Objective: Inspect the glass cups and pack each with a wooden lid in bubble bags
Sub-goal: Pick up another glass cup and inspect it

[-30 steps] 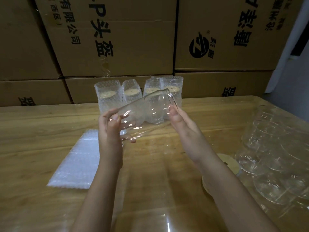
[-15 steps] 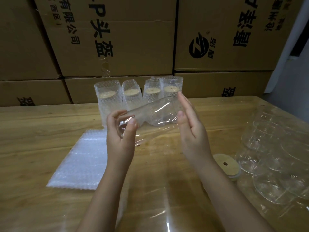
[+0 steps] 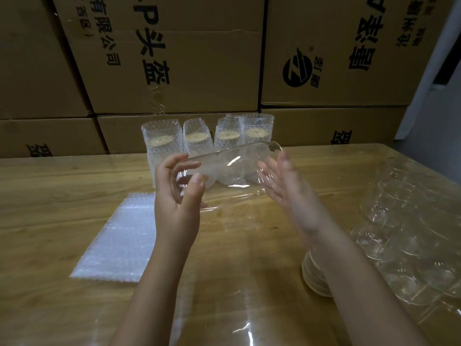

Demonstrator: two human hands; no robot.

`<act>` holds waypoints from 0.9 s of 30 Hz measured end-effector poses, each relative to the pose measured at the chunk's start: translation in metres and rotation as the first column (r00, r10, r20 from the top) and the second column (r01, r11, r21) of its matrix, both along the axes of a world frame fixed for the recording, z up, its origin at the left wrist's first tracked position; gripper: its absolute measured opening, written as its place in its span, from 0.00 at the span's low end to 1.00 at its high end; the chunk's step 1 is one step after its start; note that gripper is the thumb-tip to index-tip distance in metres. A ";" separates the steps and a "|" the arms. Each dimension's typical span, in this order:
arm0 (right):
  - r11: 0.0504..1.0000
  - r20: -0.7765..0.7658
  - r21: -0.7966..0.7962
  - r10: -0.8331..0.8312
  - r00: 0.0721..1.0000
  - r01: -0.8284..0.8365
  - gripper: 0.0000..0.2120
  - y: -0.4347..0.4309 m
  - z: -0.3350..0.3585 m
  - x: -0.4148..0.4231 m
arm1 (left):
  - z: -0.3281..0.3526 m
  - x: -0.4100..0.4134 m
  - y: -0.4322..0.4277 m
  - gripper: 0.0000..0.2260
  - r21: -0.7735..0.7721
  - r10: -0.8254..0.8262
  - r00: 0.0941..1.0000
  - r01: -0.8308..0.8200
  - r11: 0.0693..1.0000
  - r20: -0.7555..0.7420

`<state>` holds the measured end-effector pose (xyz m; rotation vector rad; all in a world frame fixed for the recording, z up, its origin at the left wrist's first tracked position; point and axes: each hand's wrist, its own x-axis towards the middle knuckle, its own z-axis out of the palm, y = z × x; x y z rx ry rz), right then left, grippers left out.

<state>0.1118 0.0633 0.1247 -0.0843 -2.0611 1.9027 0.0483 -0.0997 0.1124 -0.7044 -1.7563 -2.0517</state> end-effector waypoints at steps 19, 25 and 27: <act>0.993 0.144 0.069 0.084 0.986 -0.095 0.33 0.004 0.007 0.007 | -0.003 -0.008 -0.012 0.20 -0.052 -0.148 0.989 0.147 0.988 -0.013; 0.989 0.026 0.068 0.128 0.991 -0.129 0.25 0.017 0.012 0.012 | -0.003 -0.004 -0.006 0.18 0.026 -0.245 0.968 0.247 0.969 -0.060; 0.982 -0.034 0.126 0.147 0.989 -0.141 0.22 0.020 0.016 0.015 | -0.003 -0.003 -0.002 0.16 0.083 -0.261 0.963 0.267 0.960 -0.071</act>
